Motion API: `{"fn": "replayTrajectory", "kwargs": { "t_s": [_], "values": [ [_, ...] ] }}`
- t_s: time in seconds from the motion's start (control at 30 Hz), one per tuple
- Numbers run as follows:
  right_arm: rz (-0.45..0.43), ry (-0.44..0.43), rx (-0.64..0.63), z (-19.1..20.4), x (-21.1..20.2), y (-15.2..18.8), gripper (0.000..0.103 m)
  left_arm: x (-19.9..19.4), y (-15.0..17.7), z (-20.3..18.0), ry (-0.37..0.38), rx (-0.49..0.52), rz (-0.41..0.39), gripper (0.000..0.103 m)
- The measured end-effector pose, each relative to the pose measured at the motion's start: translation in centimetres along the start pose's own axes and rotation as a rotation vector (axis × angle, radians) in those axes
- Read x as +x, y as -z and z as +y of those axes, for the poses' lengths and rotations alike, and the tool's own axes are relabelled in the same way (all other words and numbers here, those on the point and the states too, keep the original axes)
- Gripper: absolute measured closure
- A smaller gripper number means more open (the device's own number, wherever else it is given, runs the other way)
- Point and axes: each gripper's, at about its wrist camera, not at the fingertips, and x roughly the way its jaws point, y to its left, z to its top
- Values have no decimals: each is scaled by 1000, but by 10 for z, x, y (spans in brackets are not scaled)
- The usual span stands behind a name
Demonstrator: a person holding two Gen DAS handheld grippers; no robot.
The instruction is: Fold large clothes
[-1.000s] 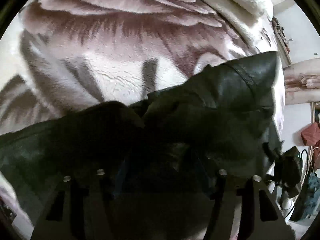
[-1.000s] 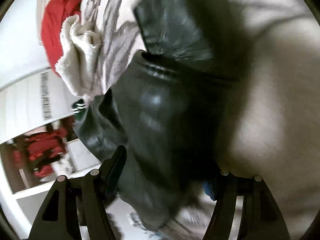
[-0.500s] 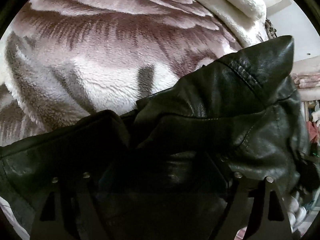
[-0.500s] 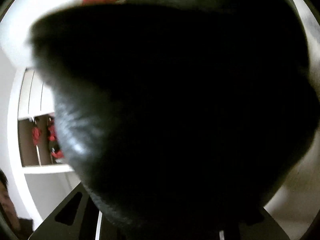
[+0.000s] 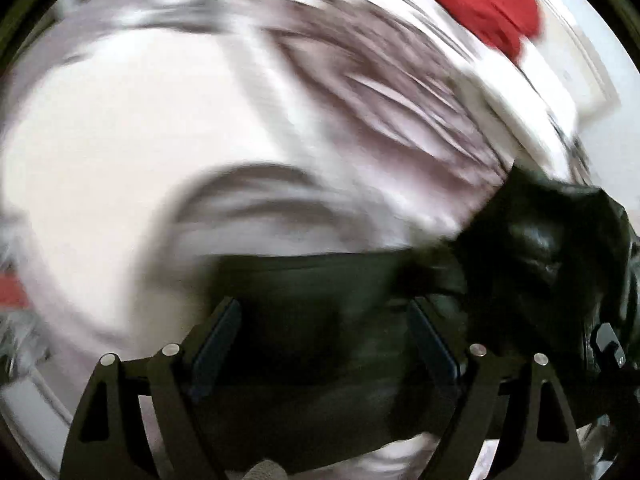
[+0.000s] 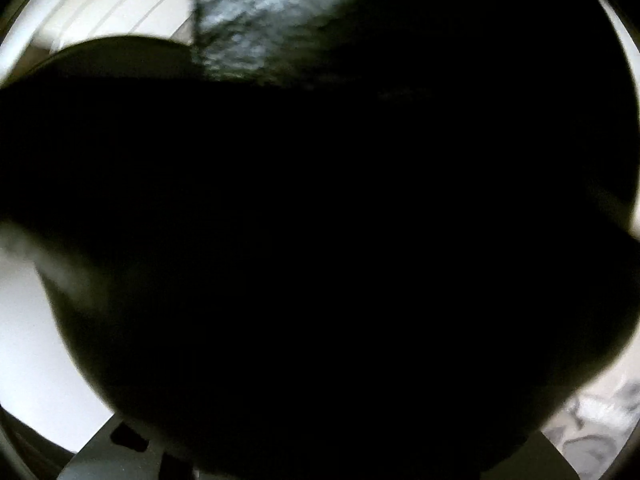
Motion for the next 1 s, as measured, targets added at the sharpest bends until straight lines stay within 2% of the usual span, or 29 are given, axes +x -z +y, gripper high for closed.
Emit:
{"fn": "replayTrajectory", "kwargs": {
  "t_s": [0.07,0.13,0.17,0.27,0.37,0.43,0.53,0.57,0.6,0.63,0.7,0.8,0.83,0.87,0.9,0.93,1.0],
  "values": [
    [55,49,-141,50,25,6,80,-29,8,54,-63,-93,-39,18],
    [121,96,-282,94,55,21,80,-48,21,93,-125,-159,-74,18],
    [159,125,-379,122,78,38,80,-57,30,119,-178,-190,-78,18],
    [275,184,-580,172,141,91,80,-61,55,157,-246,-256,-59,18],
    [425,219,-662,187,208,145,80,-62,77,193,-279,-343,-56,14],
    [532,258,-682,183,245,170,72,-60,87,208,-271,-414,-50,13],
    [593,254,-717,185,252,168,67,-53,93,207,-239,-460,-54,13],
    [606,226,-702,184,245,159,64,-53,93,206,-228,-456,-62,13],
    [634,159,-655,181,234,145,40,-53,91,204,-221,-448,-70,13],
    [677,69,-585,176,223,132,25,-53,90,202,-214,-442,-79,13],
    [745,-126,-425,161,191,98,25,-55,90,197,-189,-425,-104,13],
    [737,-282,-299,139,148,58,22,-56,80,184,-189,-389,-120,13],
    [725,-310,-265,126,133,55,21,-58,76,182,-191,-381,-124,13],
    [686,-299,-231,112,127,41,20,-58,74,177,-192,-367,-130,13],
    [643,-231,-207,92,122,32,19,-56,71,171,-194,-349,-131,13],
    [616,-124,-197,69,118,34,19,-54,68,167,-197,-329,-130,13],
    [601,2,-170,30,130,39,18,-45,66,161,-199,-306,-118,13]
  ]
}}
